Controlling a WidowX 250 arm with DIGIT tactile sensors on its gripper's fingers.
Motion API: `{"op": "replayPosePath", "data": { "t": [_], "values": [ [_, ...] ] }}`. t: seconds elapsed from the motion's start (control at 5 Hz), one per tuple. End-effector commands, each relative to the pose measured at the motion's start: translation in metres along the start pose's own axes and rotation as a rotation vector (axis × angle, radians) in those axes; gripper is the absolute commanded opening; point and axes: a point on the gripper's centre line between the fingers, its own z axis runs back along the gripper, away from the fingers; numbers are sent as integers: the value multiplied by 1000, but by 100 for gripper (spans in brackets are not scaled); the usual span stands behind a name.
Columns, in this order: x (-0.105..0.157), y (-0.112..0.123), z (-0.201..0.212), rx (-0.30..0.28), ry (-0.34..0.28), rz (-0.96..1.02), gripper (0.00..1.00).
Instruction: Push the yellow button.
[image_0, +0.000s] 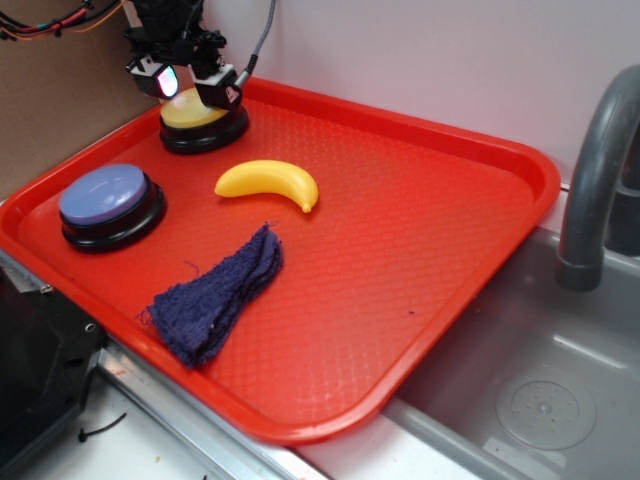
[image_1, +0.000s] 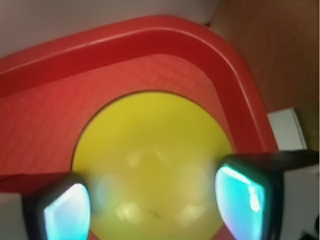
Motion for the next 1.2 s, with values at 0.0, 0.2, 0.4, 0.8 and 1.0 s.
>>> {"op": "replayPosePath", "data": {
  "t": [0.0,0.2,0.4,0.8,1.0],
  "values": [
    [5,-2,43,34,-62,-24,100],
    [5,-2,60,23,-73,-34,100],
    [4,-1,75,14,-73,-39,100],
    [1,0,91,0,-92,-42,100],
    [-2,0,97,-6,-87,-35,100]
  ]
}}
